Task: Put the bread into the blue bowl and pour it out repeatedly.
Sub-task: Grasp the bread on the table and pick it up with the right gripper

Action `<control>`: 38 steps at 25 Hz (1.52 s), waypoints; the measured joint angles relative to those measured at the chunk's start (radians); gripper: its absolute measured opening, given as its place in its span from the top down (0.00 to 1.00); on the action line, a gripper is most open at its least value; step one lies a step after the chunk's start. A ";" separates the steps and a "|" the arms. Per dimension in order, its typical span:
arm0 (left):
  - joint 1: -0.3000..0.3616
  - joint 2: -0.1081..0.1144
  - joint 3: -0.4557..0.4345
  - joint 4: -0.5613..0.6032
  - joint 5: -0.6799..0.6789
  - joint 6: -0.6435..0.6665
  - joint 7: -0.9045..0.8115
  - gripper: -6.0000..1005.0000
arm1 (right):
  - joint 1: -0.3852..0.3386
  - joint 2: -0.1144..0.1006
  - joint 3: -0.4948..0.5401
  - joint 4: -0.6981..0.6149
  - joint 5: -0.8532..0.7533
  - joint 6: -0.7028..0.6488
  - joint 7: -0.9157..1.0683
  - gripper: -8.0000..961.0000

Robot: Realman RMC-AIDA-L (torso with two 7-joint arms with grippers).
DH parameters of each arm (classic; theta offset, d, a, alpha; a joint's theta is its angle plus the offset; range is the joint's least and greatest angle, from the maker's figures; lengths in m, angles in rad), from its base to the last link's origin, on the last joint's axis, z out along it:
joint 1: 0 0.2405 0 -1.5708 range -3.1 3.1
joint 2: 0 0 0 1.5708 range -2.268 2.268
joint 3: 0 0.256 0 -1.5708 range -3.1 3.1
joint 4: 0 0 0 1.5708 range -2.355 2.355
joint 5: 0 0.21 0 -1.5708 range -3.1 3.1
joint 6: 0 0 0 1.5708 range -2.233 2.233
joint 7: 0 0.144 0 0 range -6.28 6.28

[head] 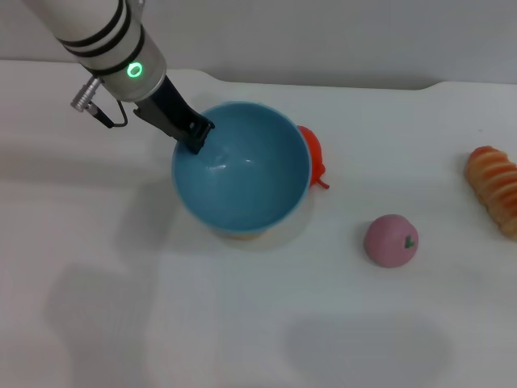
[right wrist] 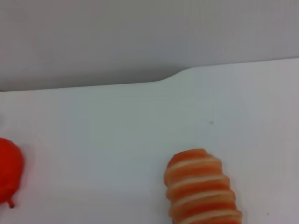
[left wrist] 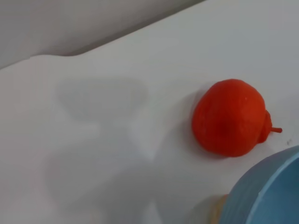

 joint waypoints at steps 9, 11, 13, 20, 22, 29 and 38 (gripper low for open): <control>-0.004 -0.004 0.017 0.001 -0.004 0.013 0.000 0.98 | 0.122 0.018 -0.008 0.195 -0.172 0.160 0.000 0.43; -0.004 -0.004 0.017 0.002 -0.004 0.014 0.000 0.98 | 0.140 0.018 -0.009 0.231 -0.199 0.192 0.001 0.43; -0.004 -0.004 0.017 0.002 -0.004 0.015 0.000 0.98 | 0.152 0.018 -0.011 0.269 -0.212 0.229 0.001 0.43; -0.009 -0.005 0.016 0.002 -0.005 0.016 -0.001 0.98 | 0.155 0.020 -0.019 0.313 -0.216 0.287 0.001 0.45; -0.011 -0.005 0.016 0.002 -0.005 0.016 -0.001 0.98 | 0.147 0.020 -0.018 0.306 -0.212 0.287 0.001 0.45; -0.033 -0.006 0.015 0.002 -0.006 0.007 -0.001 0.98 | 0.076 0.021 -0.019 0.179 -0.081 0.227 -0.011 0.56; -0.092 -0.015 0.102 -0.099 -0.099 -0.046 -0.014 0.98 | -0.044 0.028 -0.143 -0.084 0.272 0.130 -0.158 0.68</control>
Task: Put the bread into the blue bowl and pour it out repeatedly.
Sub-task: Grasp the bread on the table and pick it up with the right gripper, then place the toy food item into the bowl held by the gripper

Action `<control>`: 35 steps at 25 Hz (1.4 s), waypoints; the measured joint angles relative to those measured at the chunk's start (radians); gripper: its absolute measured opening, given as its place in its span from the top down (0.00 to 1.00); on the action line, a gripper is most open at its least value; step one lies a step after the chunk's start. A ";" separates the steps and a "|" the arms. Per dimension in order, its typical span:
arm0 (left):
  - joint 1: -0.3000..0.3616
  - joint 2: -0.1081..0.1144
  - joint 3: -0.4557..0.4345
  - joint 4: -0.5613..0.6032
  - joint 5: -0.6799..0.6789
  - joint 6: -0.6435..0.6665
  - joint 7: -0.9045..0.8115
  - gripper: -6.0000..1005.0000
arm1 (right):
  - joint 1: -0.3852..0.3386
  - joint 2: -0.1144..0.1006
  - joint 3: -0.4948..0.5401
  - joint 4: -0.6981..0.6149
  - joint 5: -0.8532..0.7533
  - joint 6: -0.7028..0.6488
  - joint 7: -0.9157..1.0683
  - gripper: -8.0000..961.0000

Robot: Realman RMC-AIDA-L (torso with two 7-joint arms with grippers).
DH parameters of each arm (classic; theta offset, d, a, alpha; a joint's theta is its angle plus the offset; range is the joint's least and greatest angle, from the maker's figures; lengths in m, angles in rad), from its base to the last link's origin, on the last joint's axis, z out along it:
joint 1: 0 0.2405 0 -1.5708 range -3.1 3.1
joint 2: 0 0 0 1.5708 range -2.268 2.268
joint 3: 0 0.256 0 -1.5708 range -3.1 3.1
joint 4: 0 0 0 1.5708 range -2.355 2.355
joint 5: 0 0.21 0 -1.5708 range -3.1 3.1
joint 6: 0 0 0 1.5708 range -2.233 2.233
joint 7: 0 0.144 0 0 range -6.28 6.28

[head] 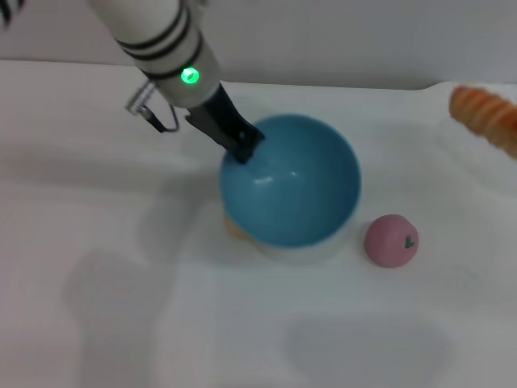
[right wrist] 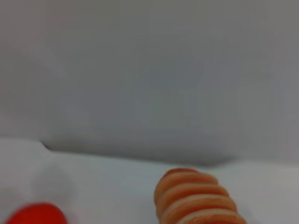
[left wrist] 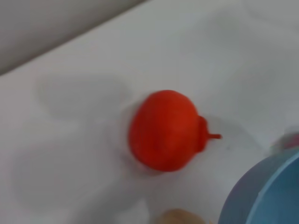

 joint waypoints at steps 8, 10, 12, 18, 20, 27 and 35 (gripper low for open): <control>-0.048 -0.003 0.052 -0.099 -0.092 -0.034 -0.001 0.98 | -0.018 0.002 -0.118 -0.135 0.204 -0.041 -0.107 0.75; -0.049 -0.003 0.052 -0.107 -0.109 -0.039 -0.002 0.98 | -0.019 0.002 -0.140 -0.154 0.271 -0.067 -0.144 0.76; -0.049 -0.003 0.048 -0.113 -0.115 -0.039 -0.004 0.98 | -0.019 0.002 -0.172 -0.162 0.345 -0.099 -0.195 0.76; -0.049 -0.003 0.052 -0.119 -0.138 -0.047 -0.016 0.98 | -0.010 0.003 -0.338 -0.101 0.468 -0.129 -0.371 0.79; -0.049 -0.002 0.051 -0.120 -0.145 -0.048 -0.016 0.98 | 0.007 0.003 -0.394 -0.042 0.493 -0.121 -0.412 0.82; -0.049 0.000 0.052 -0.121 -0.158 -0.050 -0.016 0.98 | 0.046 0.003 -0.501 0.119 0.595 -0.104 -0.552 0.88; -0.050 0.003 0.047 -0.118 -0.162 -0.056 -0.016 0.98 | 0.055 0.004 -0.518 0.203 0.614 -0.102 -0.563 0.88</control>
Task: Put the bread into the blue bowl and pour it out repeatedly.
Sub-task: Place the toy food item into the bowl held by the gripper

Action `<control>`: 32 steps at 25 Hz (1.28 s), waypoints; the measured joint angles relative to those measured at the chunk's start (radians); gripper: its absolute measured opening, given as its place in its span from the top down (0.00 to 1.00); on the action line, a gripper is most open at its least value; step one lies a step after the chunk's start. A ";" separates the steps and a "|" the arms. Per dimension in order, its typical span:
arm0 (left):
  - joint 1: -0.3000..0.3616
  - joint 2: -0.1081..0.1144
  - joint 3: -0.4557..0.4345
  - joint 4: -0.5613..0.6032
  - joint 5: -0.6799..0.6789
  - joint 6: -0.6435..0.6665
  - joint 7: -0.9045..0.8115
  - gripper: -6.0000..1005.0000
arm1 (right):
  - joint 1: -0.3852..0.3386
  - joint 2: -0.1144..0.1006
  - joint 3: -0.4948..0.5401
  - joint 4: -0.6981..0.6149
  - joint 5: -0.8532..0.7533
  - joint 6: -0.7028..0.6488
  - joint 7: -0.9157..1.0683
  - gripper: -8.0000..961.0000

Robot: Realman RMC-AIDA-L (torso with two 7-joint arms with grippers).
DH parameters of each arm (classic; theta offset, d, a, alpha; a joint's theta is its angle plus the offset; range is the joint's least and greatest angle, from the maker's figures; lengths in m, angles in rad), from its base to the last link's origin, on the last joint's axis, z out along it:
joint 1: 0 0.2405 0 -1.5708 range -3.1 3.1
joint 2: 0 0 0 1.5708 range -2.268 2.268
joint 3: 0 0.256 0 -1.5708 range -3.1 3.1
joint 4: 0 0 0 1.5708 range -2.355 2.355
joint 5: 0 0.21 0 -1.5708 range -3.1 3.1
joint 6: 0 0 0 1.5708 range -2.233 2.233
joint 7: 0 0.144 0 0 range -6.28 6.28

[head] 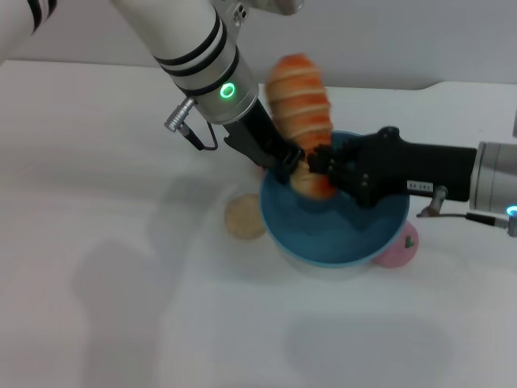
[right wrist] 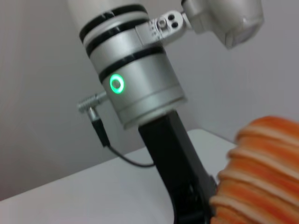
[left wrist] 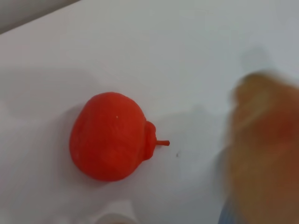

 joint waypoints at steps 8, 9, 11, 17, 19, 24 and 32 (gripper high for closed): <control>-0.001 0.002 -0.004 0.003 0.004 -0.008 0.000 0.98 | -0.042 -0.005 0.005 0.011 -0.056 -0.014 0.007 0.88; -0.001 0.002 -0.004 0.005 0.004 -0.008 0.000 0.98 | -0.043 -0.005 0.005 0.012 -0.066 -0.015 0.013 0.88; -0.001 0.002 -0.004 0.006 0.004 -0.009 0.000 0.97 | -0.043 -0.005 0.005 0.010 -0.080 -0.016 0.035 0.87; -0.001 0.004 -0.005 0.001 0.010 -0.037 0.000 0.98 | -0.067 -0.008 0.028 -0.047 -0.085 -0.045 0.085 0.77; -0.001 0.005 -0.006 0.000 0.015 -0.044 0.000 0.98 | -0.081 -0.009 0.048 -0.069 -0.086 -0.072 0.089 0.73; -0.001 0.005 -0.012 -0.001 0.045 -0.071 -0.007 0.98 | -0.103 -0.009 0.098 -0.092 -0.086 -0.123 0.095 0.63; -0.003 0.005 -0.015 -0.002 0.047 -0.149 -0.007 0.98 | -0.150 -0.006 0.243 -0.096 -0.014 -0.184 0.091 0.63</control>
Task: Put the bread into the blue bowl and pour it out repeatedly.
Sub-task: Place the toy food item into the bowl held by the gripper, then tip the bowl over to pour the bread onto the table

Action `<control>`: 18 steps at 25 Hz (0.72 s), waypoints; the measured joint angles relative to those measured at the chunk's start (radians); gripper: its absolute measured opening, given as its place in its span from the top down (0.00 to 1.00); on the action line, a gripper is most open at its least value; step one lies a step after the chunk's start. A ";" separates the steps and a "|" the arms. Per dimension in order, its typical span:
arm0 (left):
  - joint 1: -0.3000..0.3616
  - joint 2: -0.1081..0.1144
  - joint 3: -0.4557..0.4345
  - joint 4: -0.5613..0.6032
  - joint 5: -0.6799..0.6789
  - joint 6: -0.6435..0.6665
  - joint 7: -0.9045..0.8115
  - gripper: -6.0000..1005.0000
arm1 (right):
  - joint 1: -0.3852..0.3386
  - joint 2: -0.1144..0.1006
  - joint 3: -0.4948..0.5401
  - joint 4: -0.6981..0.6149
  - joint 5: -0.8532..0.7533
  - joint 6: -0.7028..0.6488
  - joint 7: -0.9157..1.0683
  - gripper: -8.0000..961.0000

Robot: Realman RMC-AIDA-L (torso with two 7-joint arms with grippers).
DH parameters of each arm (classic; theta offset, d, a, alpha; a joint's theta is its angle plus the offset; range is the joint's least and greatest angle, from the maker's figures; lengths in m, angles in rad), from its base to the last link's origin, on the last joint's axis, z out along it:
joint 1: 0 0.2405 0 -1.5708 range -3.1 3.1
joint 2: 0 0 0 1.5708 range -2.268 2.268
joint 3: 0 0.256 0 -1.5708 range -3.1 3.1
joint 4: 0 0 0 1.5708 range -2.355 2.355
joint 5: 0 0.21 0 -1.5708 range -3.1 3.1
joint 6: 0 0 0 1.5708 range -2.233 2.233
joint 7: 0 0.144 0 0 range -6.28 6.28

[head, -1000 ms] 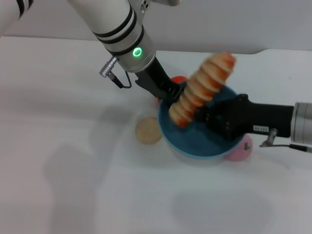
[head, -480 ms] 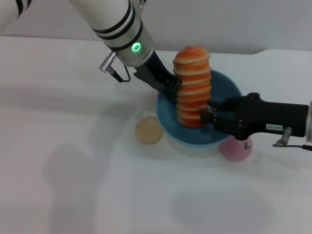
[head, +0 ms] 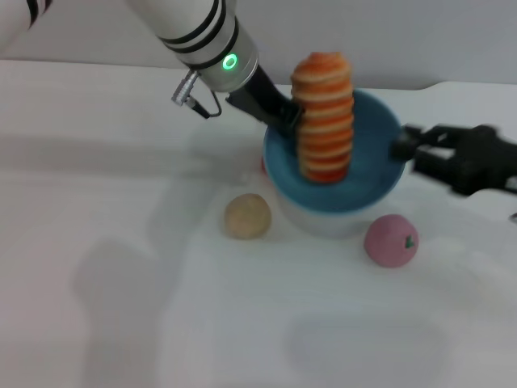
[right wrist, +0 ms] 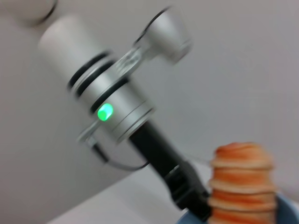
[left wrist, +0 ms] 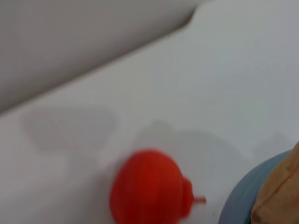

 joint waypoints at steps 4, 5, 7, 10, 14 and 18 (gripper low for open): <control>0.007 -0.006 0.025 -0.001 -0.004 -0.110 0.005 0.98 | -0.029 -0.001 0.149 0.062 0.042 0.004 0.016 0.63; 0.009 -0.008 0.044 -0.001 -0.007 -0.149 0.006 0.98 | -0.031 -0.004 0.194 0.091 0.045 0.005 0.027 0.63; 0.011 -0.009 0.063 -0.002 -0.008 -0.176 0.005 0.98 | -0.032 -0.012 0.288 0.164 0.045 0.005 0.057 0.63; 0.014 -0.012 0.175 -0.023 -0.013 -0.331 0.000 0.98 | -0.036 -0.017 0.424 0.259 0.044 0.014 0.082 0.62; 0.016 -0.014 0.252 -0.060 -0.039 -0.475 0.000 0.98 | -0.057 -0.024 0.527 0.341 0.031 0.042 0.109 0.62; 0.026 -0.014 0.326 -0.095 -0.064 -0.631 0.005 0.98 | -0.066 -0.040 0.536 0.360 -0.064 0.102 0.235 0.61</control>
